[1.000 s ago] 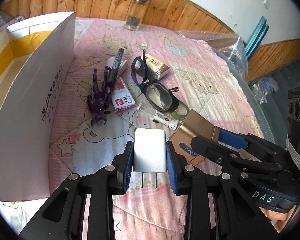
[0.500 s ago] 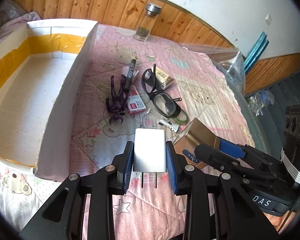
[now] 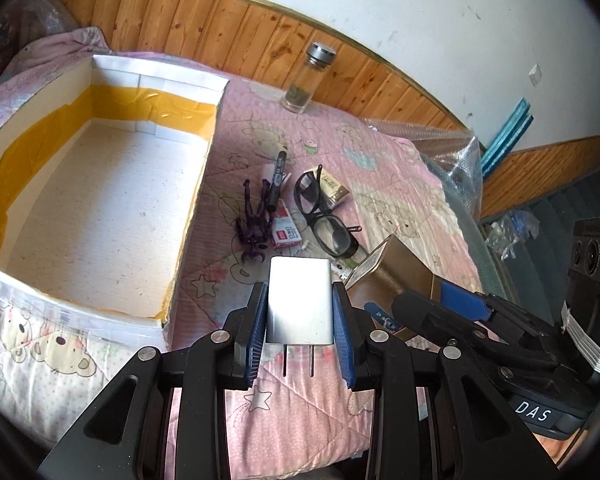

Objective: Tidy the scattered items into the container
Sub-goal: 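Carry the gold cube with the right gripper while the left gripper carries the charger toward the box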

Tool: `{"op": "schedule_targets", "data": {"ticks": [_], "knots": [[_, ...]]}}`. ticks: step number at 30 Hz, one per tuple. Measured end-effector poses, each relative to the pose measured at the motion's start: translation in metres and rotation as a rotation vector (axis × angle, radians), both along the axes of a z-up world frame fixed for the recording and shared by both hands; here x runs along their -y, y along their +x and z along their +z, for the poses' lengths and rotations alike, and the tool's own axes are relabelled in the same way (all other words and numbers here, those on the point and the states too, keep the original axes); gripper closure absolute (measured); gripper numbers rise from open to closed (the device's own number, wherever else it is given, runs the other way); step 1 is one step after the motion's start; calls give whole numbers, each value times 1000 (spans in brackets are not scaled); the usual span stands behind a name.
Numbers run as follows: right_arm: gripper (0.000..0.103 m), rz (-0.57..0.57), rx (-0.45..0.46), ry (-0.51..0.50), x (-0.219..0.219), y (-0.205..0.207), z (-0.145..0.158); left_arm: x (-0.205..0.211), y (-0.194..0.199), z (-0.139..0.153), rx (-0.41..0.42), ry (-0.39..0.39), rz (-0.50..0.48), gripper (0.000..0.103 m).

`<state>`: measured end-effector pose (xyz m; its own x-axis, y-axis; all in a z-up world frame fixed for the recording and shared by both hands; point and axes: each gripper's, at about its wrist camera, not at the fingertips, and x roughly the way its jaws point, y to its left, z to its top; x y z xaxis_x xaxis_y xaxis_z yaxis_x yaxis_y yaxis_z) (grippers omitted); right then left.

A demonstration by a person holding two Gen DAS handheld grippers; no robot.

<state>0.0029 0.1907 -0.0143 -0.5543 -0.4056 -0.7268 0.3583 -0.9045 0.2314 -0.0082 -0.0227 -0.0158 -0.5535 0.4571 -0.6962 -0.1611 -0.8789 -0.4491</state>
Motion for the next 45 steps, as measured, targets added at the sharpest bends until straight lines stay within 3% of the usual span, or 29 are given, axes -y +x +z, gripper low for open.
{"op": "schedule_targets", "data": {"ticks": [16,45], "knots": [[48,79,-53,0,44,6,34,43,5,27,-28,52,67,71],[48,189,-76,18,108,-34,50,108,-28,43,-24,73,193,71]]}}
